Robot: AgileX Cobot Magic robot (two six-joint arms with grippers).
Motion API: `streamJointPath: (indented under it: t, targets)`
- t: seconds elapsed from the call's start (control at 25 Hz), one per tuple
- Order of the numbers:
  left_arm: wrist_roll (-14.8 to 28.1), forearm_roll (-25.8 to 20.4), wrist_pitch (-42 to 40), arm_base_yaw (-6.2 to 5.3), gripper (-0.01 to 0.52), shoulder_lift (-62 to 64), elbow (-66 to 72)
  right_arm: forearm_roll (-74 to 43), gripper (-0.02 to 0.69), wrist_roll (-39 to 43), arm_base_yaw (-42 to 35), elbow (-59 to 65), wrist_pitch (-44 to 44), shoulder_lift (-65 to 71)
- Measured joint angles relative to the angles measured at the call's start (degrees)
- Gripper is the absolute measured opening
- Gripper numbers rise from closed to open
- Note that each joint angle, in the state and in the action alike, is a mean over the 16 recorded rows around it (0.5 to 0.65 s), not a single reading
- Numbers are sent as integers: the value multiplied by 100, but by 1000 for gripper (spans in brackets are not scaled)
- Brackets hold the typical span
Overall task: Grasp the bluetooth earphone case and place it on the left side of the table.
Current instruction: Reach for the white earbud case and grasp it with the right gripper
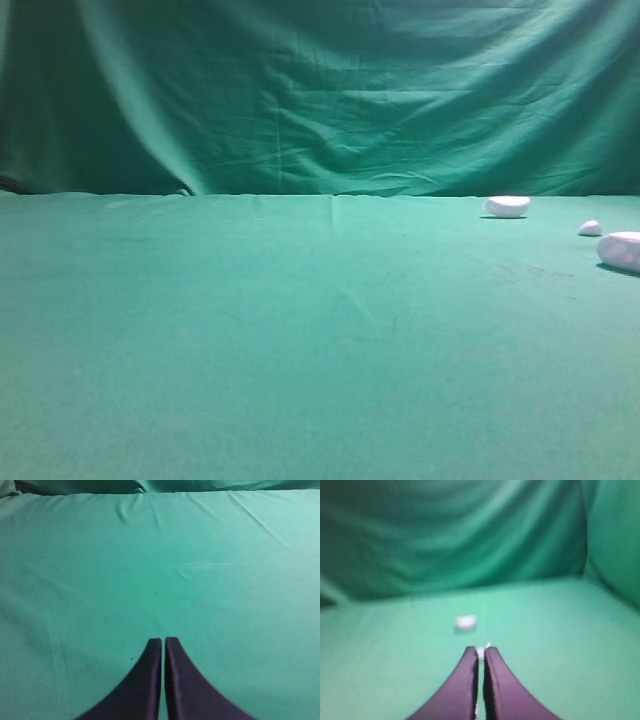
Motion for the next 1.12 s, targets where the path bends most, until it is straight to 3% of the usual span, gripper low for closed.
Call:
streamJointPath:
  t: [0.36, 0.76, 0.92, 1.12]
  targets:
    - [0, 0, 0, 0, 0, 0, 0, 733, 0, -632, 14, -1821, 2276, 2856]
    - [0, 0, 0, 0, 0, 0, 0, 572, 15, -1642, 535, -3316, 3159, 5329]
    - [0, 0, 0, 0, 0, 0, 0, 76, 97, -1635, 799, -3679, 3044, 6093]
    - [0, 0, 0, 0, 0, 0, 0, -421, 283, -1503, 1037, -3970, 2719, 6851]
